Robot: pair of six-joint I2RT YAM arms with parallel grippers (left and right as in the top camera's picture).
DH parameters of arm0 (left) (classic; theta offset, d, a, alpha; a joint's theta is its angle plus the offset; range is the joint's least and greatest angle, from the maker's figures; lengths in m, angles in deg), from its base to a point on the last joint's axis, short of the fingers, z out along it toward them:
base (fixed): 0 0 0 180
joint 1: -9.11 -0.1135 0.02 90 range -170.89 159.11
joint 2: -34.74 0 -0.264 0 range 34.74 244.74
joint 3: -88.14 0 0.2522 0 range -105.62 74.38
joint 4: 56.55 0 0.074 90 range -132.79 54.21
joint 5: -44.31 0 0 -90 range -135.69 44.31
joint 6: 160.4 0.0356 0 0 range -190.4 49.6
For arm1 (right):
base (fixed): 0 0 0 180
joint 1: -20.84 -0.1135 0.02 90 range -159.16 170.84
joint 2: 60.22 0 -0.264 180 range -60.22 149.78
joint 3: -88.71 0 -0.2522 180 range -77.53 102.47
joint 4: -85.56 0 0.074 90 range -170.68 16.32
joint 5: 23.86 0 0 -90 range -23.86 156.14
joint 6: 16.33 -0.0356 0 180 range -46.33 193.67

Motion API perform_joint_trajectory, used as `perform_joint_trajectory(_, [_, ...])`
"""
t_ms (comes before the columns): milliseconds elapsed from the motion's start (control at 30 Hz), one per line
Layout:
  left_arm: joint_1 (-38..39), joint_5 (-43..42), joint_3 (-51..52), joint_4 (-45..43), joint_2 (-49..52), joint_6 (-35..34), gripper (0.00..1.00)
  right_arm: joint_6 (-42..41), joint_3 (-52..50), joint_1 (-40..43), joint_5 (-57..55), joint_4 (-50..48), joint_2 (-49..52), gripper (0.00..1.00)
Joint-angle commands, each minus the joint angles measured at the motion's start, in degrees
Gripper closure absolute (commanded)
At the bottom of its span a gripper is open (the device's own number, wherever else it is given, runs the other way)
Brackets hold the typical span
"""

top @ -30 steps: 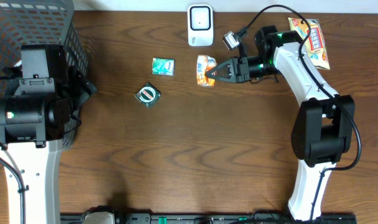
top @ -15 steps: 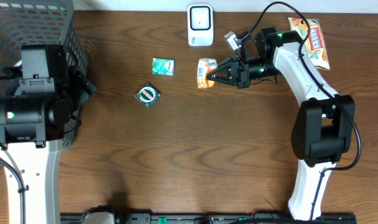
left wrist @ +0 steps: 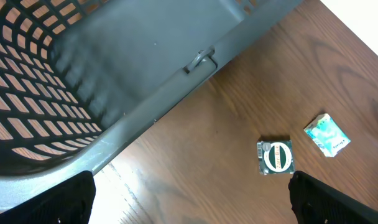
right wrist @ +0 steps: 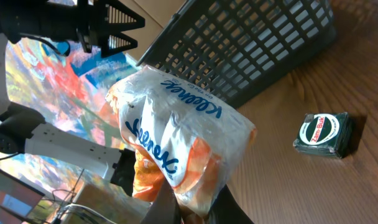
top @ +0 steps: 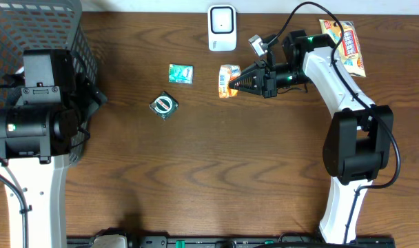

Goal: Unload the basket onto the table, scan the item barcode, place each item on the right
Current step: 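Carry the orange Kleenex pack right toward the top right corner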

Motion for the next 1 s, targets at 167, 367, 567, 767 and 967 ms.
perform_joint_trajectory(167, [-0.4,0.6,-0.3,0.2,0.0,-0.3,0.02,-33.1,0.3,-7.7,-35.5,-15.1,-0.9,0.99])
perform_joint_trajectory(367, [-0.4,0.6,-0.3,0.2,0.0,-0.3,0.02,-53.4,5.5,-11.6,-72.1,-23.2,-0.9,0.99])
perform_joint_trajectory(567, [-0.4,0.6,-0.3,0.2,0.0,-0.3,0.02,-43.9,12.7,-14.0,-106.5,-30.8,-0.9,0.99])
perform_joint_trajectory(767, [-0.4,0.6,-0.3,0.2,0.0,-0.3,0.02,-22.9,12.4,-16.0,-113.5,-45.6,1.6,0.99])
perform_joint_trajectory(967, [-0.4,0.6,-0.3,0.2,0.0,-0.3,0.02,-14.7,12.4,-16.0,-113.3,-66.0,7.2,0.99])
